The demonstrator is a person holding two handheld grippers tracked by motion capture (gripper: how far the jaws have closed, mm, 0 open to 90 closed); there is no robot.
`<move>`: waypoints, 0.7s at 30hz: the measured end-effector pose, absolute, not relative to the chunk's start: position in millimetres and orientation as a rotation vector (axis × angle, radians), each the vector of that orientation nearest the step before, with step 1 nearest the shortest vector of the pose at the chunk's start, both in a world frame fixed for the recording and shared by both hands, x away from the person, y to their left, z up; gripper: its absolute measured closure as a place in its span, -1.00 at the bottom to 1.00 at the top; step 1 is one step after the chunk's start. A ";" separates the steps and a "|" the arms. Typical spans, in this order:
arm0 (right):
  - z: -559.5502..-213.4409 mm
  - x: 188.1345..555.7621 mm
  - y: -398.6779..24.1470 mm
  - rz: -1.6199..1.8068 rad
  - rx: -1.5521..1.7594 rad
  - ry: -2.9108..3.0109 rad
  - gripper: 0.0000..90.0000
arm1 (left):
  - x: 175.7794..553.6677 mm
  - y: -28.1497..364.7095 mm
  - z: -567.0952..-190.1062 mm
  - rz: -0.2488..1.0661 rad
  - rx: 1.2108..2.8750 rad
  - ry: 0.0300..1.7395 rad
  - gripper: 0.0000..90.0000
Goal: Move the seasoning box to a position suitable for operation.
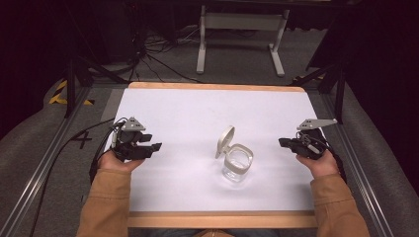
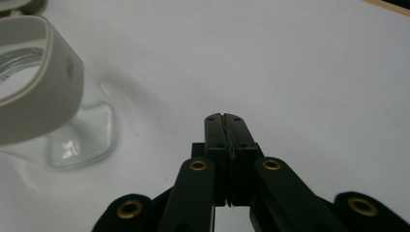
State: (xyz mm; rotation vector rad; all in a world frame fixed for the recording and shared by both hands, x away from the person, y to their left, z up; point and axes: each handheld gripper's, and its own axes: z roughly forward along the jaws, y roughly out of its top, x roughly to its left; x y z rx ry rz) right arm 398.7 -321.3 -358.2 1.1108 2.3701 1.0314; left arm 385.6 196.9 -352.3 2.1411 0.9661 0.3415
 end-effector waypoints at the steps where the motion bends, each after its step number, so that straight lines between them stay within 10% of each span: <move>1: -357.4 398.5 -321.2 1.056 1.106 2.371 0.99 | 385.1 197.2 -350.6 0.343 2.145 0.957 0.13; 21: -372.6 396.8 -273.8 1.073 0.939 2.549 0.98 | 373.8 184.2 -338.0 0.303 2.121 0.863 0.11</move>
